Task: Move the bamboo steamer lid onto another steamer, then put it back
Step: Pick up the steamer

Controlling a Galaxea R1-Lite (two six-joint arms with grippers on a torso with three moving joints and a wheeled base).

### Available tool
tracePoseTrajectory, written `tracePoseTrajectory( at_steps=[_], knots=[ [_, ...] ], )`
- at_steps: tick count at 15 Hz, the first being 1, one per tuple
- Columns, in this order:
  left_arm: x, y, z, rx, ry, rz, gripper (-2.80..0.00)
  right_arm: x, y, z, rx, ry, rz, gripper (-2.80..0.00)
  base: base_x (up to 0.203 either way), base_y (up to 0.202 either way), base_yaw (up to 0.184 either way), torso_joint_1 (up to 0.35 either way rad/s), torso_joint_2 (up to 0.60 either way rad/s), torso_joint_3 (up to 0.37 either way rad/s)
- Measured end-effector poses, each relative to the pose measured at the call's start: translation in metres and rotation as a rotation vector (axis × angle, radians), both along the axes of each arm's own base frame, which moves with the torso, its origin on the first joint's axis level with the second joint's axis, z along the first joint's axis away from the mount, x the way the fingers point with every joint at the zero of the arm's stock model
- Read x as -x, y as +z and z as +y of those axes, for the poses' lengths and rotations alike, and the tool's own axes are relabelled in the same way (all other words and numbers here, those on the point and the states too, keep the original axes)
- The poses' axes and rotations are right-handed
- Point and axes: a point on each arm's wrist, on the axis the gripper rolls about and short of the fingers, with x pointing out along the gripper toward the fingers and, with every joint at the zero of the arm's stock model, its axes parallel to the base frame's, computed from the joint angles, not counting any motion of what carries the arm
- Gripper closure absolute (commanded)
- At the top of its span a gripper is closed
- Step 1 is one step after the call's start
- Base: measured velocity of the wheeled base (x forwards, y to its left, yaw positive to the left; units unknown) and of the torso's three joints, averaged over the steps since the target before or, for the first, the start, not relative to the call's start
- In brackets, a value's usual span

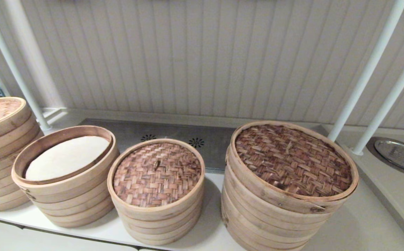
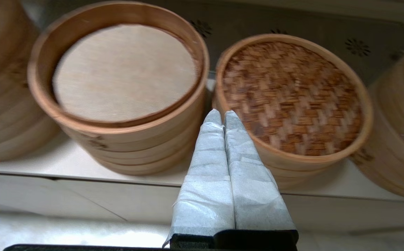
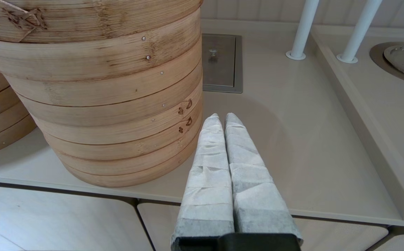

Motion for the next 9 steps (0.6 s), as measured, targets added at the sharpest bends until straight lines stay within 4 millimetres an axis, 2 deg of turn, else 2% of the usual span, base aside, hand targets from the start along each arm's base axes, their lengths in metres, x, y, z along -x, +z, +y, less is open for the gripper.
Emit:
tracePoseTrajectory(
  at_steps=[4, 9],
  knots=[
    [-0.048, 0.019, -0.018, 0.055, -0.095, 0.168, 0.00, 0.000, 0.000, 0.000, 0.000, 0.000, -0.001, 0.00, 0.000, 0.000, 0.000, 0.000, 0.00, 0.000],
    [-0.100, 0.011, -0.052, 0.019, -0.189, 0.355, 0.00, 0.000, 0.000, 0.000, 0.000, 0.000, 0.000, 0.00, 0.000, 0.000, 0.000, 0.000, 0.00, 0.000]
  ],
)
